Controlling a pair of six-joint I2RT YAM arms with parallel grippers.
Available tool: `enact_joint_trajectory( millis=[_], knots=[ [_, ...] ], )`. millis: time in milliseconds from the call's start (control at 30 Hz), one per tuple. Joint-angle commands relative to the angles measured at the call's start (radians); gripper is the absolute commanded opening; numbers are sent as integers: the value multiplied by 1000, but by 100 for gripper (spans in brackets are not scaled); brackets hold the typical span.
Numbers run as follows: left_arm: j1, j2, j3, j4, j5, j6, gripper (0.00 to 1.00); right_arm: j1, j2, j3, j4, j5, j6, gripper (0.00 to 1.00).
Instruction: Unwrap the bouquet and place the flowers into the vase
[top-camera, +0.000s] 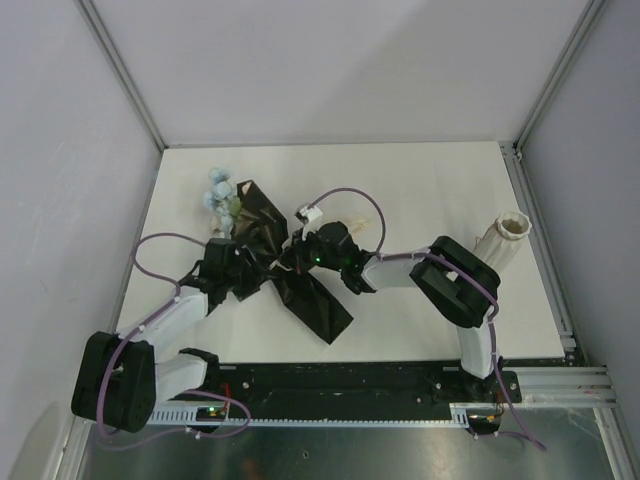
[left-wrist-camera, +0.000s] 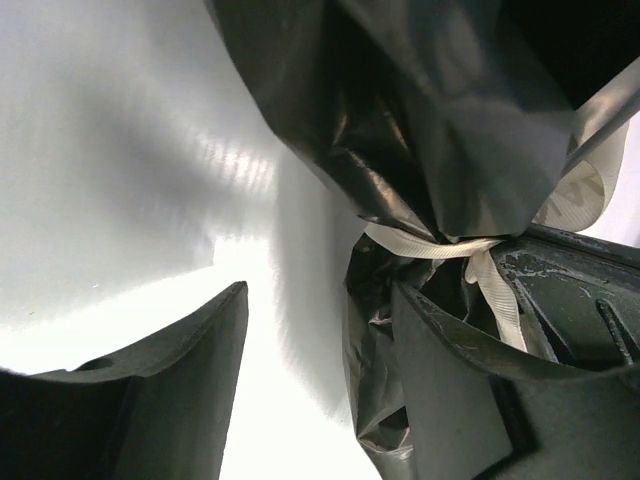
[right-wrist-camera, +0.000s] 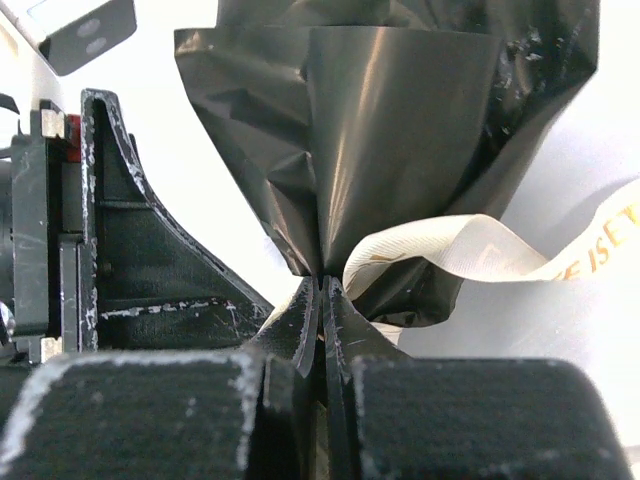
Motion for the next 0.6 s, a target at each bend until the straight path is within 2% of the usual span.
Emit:
enact_joint_trajectory(
  millis=[0,233,433,533,567],
  knots=[
    [-25,32,29,59,66,-28,64,0,-59,-33,181,87,105,0],
    [-30,79,-14,187,124,-90,60,25,-74,-129,232,268,198,0],
    [-32,60,-4,121,32,-68,58,52,-163,-200,89,399,201,0],
    [-31,79,5,113,36,-68,58,73,-210,-216,-12,431,187,0],
    [-32,85,7,113,41,-65,58,76,-226,-217,-35,429,176,5]
  ],
)
